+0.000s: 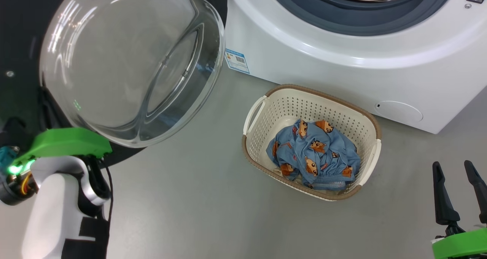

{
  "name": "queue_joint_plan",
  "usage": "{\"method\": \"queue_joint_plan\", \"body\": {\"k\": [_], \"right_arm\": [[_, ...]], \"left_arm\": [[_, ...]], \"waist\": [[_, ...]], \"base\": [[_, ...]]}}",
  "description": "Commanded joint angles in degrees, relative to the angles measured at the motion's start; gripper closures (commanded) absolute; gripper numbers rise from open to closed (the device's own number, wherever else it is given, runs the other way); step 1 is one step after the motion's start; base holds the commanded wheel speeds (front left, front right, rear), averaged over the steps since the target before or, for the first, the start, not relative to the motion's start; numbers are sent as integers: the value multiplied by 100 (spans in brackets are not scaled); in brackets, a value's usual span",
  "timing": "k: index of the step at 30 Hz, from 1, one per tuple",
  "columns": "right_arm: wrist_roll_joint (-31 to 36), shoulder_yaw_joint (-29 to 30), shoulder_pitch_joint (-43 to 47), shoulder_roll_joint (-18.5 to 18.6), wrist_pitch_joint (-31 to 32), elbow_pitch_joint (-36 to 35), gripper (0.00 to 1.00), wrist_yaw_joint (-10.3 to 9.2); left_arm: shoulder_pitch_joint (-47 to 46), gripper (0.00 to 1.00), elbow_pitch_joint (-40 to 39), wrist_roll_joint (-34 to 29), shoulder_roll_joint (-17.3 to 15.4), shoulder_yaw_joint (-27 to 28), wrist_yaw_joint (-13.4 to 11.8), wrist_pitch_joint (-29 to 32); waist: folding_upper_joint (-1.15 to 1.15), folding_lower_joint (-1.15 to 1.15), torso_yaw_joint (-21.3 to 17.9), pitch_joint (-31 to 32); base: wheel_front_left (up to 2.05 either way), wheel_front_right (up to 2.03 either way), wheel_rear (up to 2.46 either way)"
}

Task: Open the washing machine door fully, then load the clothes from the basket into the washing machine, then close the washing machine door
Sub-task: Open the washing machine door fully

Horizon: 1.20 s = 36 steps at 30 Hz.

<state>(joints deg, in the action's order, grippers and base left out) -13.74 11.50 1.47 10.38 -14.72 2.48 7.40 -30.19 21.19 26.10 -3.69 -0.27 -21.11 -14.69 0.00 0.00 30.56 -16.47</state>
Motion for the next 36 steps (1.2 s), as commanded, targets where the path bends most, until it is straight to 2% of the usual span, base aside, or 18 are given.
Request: {"method": "queue_joint_plan", "body": {"k": [1, 16, 36], "right_arm": [[21, -161, -4, 87, -28, -139, 0, 9], [26, -211, -57, 46, -28, -82, 0, 9], [17, -240, -84, -14, -28, -62, 0, 9]], "left_arm": [[-224, 100, -70, -102, -252, 344, -1, -30], [-393, 100, 110, -645, -28, 1068, 278, -30], [-565, 100, 426, -1028, 71, 1572, 530, -30]], "waist": [[0, 0, 1, -7], [0, 0, 20, 15], [0, 0, -81, 104]], "base": [[0, 0, 0], [0, 0, 0], [0, 0, 0]]}}
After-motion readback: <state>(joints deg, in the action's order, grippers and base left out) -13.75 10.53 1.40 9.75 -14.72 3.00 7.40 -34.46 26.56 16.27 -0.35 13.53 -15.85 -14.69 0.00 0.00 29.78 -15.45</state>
